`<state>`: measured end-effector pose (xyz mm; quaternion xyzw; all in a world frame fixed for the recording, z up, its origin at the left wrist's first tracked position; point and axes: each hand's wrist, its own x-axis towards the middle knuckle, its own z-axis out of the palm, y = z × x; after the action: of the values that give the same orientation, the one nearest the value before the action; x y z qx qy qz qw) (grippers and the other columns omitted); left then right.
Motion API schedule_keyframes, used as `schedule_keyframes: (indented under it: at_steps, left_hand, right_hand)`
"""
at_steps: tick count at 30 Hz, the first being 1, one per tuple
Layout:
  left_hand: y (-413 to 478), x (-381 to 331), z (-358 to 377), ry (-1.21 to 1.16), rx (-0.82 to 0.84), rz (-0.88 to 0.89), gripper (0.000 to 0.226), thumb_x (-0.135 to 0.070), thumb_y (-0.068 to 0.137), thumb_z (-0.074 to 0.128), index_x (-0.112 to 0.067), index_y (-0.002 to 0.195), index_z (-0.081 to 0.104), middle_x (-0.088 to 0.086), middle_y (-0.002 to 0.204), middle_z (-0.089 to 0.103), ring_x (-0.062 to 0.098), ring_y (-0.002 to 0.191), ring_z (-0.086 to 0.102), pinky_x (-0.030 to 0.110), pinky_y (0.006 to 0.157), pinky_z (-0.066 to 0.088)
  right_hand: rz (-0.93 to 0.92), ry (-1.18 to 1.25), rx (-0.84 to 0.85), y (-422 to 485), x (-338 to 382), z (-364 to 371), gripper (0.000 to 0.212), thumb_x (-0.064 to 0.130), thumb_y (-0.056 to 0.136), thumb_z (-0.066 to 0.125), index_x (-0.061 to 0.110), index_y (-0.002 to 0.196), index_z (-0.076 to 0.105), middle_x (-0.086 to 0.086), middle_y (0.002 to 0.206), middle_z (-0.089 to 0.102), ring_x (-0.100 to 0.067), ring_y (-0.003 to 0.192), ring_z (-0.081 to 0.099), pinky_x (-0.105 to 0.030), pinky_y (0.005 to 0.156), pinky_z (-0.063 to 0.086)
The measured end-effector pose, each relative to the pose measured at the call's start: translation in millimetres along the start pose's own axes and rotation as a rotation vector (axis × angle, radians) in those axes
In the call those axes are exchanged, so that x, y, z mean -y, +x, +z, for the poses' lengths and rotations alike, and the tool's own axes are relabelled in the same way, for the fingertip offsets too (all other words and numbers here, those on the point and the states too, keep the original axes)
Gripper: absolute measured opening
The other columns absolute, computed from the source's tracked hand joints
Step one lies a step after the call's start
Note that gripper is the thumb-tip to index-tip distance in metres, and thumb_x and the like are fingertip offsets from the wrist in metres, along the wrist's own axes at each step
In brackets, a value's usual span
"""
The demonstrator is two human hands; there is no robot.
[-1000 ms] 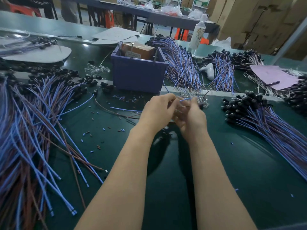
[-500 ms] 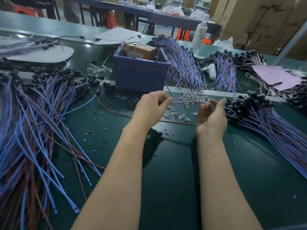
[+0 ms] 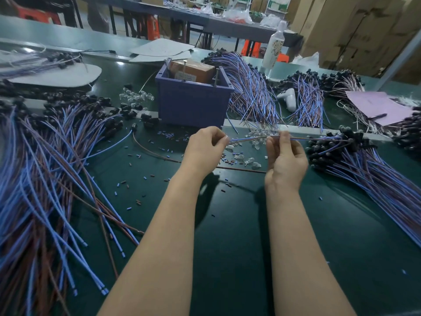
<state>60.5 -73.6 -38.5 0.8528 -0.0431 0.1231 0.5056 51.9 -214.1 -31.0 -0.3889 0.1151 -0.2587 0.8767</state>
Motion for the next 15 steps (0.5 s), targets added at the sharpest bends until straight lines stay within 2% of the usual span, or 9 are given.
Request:
schedule_keyframes:
  at_steps: [2, 5, 7, 11, 15]
  left_hand:
    - [0.2, -2.4, 1.6, -0.060, -0.005, -0.019, 0.012, -0.020, 0.093, 0.058, -0.012, 0.094, 0.066, -0.011, 0.072, 0.057, 0.009, 0.070, 0.052, 0.016, 0.067, 0.036]
    - [0.6, -5.9, 4.1, -0.145, -0.014, -0.028, 0.013, -0.020, 0.093, 0.058, -0.010, 0.096, 0.066, -0.007, 0.076, 0.060, 0.012, 0.075, 0.054, 0.024, 0.075, 0.043]
    - [-0.2, -6.8, 5.5, -0.178, -0.009, -0.024, 0.012, -0.018, 0.094, 0.057, -0.010, 0.095, 0.066, -0.003, 0.079, 0.063, 0.013, 0.076, 0.056, 0.027, 0.080, 0.047]
    - [-1.2, -5.7, 6.3, -0.312, -0.005, -0.069, 0.011, -0.012, 0.096, 0.052, -0.012, 0.091, 0.062, -0.002, 0.076, 0.067, 0.011, 0.071, 0.061, 0.032, 0.081, 0.055]
    - [-0.7, -5.9, 8.2, -0.417, -0.012, -0.124, 0.016, -0.005, 0.098, 0.045, -0.005, 0.094, 0.061, 0.006, 0.081, 0.069, 0.005, 0.064, 0.063, 0.016, 0.067, 0.054]
  right_hand:
    - [0.038, 0.025, 0.021, -1.6, -2.1, 2.0, 0.018, 0.007, 0.092, 0.059, 0.011, 0.075, 0.053, 0.006, 0.054, 0.065, -0.005, 0.053, 0.064, -0.014, 0.054, 0.052]
    - [0.120, -0.056, 0.154, -5.8, -9.0, 6.0, 0.016, 0.005, 0.092, 0.058, 0.011, 0.077, 0.055, 0.004, 0.058, 0.066, -0.006, 0.056, 0.065, -0.015, 0.058, 0.054]
    - [0.112, -0.132, 0.208, -7.8, -12.6, 6.5, 0.017, 0.005, 0.093, 0.056, 0.011, 0.077, 0.055, 0.004, 0.057, 0.066, -0.005, 0.054, 0.063, -0.015, 0.058, 0.054]
    - [0.062, -0.166, 0.182, -6.9, -11.9, 6.5, 0.017, 0.004, 0.094, 0.054, 0.010, 0.078, 0.055, 0.003, 0.060, 0.064, -0.005, 0.054, 0.063, -0.014, 0.056, 0.052]
    - [0.053, -0.185, 0.191, -8.1, -13.1, 6.8, 0.016, 0.002, 0.094, 0.053, 0.010, 0.080, 0.053, -0.003, 0.070, 0.060, -0.005, 0.055, 0.064, -0.015, 0.057, 0.053]
